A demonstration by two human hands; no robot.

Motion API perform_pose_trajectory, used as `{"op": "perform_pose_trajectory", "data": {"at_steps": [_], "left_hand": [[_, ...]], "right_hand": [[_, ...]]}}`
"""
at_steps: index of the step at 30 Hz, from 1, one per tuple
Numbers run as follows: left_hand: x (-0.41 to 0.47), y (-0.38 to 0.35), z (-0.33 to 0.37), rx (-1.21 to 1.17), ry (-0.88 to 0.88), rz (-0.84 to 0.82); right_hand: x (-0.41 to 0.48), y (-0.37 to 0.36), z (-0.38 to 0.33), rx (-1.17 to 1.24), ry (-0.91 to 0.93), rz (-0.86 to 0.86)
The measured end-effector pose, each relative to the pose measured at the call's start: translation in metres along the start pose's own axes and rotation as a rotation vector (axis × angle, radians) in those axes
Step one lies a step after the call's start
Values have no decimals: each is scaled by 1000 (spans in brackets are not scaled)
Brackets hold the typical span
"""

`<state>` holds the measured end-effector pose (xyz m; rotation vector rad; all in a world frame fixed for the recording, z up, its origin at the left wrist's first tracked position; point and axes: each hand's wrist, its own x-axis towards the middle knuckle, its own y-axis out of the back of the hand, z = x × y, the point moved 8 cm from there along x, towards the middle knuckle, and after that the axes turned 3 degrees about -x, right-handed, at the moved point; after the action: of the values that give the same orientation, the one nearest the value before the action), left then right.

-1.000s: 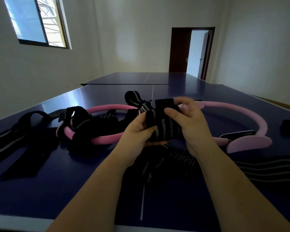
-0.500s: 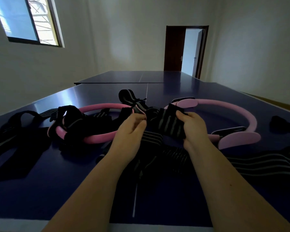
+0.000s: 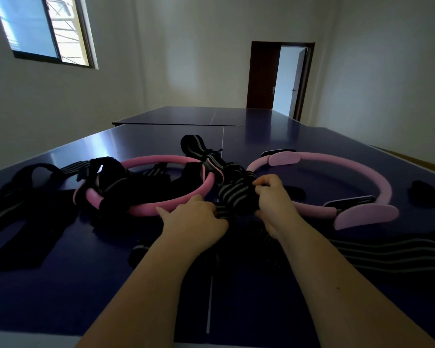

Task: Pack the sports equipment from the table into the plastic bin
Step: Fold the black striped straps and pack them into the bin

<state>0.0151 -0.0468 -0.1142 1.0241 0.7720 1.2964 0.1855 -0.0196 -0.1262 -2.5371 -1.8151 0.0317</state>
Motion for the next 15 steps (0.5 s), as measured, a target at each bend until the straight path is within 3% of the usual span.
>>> {"op": "perform_pose_trajectory", "data": {"at_steps": [4, 8, 10, 15], "left_hand": [[0, 11, -10, -72, 82, 145], [-3, 34, -9, -314, 13, 454], [-6, 40, -4, -406, -55, 536], [1, 43, 21, -396, -153, 551]], "right_hand": [[1, -16, -12, -571, 274, -94], [9, -24, -9, -1127, 493, -79], [9, -18, -10, -1132, 474, -41], [-1, -18, -19, -913, 431, -50]]}}
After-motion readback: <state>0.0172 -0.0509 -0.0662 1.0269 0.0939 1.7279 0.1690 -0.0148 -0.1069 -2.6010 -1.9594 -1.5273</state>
